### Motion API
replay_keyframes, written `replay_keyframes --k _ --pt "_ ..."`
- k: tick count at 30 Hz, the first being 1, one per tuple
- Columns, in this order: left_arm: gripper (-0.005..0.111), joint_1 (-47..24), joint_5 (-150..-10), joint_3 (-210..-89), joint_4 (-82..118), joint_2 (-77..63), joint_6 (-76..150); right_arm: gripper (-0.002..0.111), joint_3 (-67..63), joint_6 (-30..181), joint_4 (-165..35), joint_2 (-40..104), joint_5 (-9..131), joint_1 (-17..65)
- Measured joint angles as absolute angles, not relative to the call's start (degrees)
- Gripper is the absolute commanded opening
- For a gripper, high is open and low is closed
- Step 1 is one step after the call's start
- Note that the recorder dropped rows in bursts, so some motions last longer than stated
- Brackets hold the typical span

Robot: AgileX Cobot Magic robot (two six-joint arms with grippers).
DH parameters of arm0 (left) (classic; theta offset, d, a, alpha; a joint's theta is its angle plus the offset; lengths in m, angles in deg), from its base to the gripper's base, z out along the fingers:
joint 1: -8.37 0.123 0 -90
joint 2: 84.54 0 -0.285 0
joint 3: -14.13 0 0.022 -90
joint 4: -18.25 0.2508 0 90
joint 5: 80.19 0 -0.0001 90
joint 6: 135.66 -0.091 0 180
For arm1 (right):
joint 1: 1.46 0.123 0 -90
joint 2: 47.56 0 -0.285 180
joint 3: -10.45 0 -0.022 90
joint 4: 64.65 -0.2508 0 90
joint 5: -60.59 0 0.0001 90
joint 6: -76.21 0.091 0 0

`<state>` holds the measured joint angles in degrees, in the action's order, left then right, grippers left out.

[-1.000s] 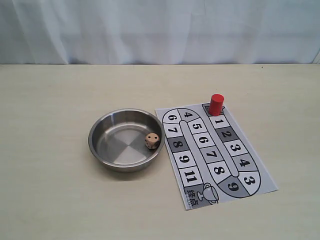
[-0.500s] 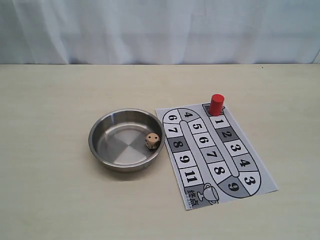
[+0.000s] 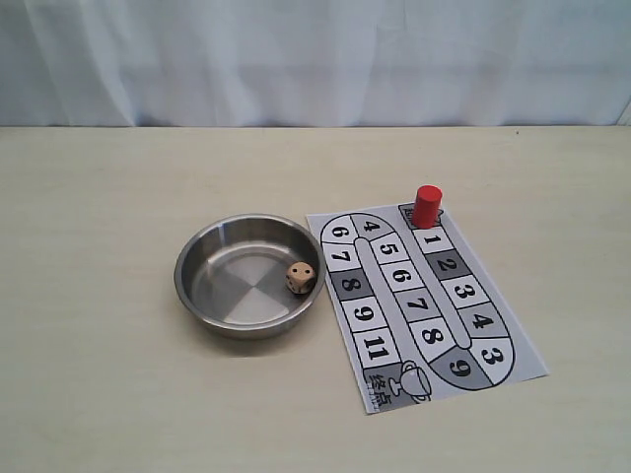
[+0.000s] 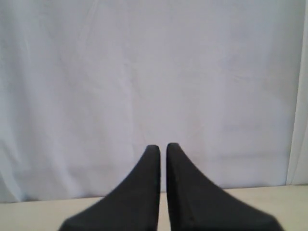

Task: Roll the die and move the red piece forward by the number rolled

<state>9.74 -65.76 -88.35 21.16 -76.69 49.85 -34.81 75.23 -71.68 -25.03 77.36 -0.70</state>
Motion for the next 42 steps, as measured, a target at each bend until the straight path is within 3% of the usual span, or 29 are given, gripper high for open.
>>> replay_keyframes --k 3,9,12,19,35,42 --pt "0.000 9.7 -65.8 -88.4 21.2 -76.7 49.8 0.008 -29.8 73.2 -71.7 -19.2 81.4 -0.7" --pt "0.000 9.7 -65.8 -88.4 21.2 -76.7 49.8 0.033 -22.6 65.5 -74.0 -8.3 89.5 -0.7" --pt "0.000 9.7 -65.8 -88.4 21.2 -76.7 49.8 0.041 -20.4 59.4 -79.1 -2.7 91.6 0.2" --pt "0.000 9.7 -65.8 -88.4 21.2 -76.7 49.8 0.041 -17.2 46.9 -84.2 10.2 96.2 9.1" --pt "0.000 9.7 -65.8 -88.4 21.2 -76.7 49.8 0.041 -3.0 45.6 -82.1 40.4 103.1 24.8" --pt "0.000 9.7 -65.8 -88.4 21.2 -76.7 49.8 0.055 3.5 45.6 -82.6 51.1 103.8 27.4"
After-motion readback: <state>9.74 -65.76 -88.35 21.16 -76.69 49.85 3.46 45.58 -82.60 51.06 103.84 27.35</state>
